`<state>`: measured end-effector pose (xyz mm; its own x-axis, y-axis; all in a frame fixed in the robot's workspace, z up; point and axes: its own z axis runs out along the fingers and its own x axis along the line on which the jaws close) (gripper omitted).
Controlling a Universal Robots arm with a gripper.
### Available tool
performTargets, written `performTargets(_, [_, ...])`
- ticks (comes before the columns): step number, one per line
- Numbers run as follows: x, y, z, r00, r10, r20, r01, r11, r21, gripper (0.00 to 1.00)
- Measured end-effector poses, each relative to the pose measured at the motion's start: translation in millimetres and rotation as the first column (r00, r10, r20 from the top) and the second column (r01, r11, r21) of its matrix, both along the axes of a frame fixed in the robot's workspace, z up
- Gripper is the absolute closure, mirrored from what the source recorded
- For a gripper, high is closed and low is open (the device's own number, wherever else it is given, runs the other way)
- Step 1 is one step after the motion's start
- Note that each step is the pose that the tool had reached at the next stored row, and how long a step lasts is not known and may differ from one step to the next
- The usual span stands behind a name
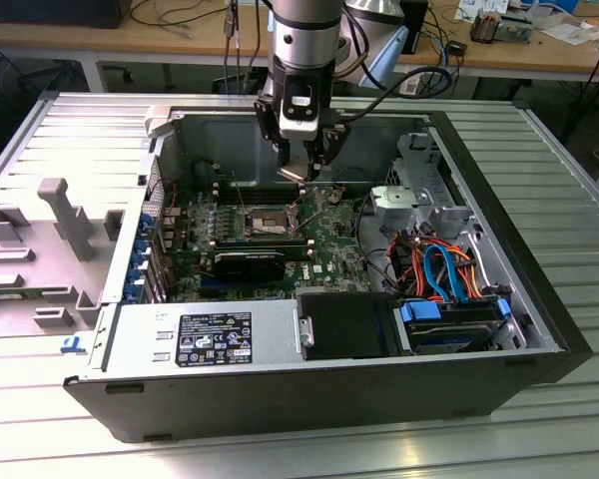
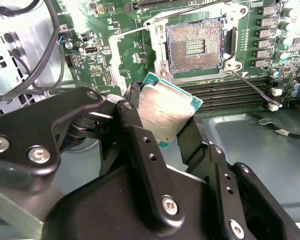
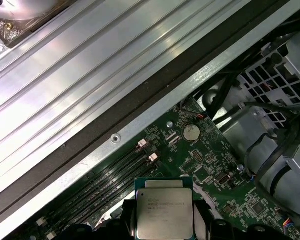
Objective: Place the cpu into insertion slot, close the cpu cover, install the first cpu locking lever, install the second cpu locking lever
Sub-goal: 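Place the cpu into insertion slot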
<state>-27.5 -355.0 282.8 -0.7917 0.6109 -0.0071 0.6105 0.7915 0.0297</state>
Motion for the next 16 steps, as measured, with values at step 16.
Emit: performTargets(16, [0.0,0.0,0.0,0.9999,-0.014,0.0,0.014,0.9999,-0.0012,0.46])
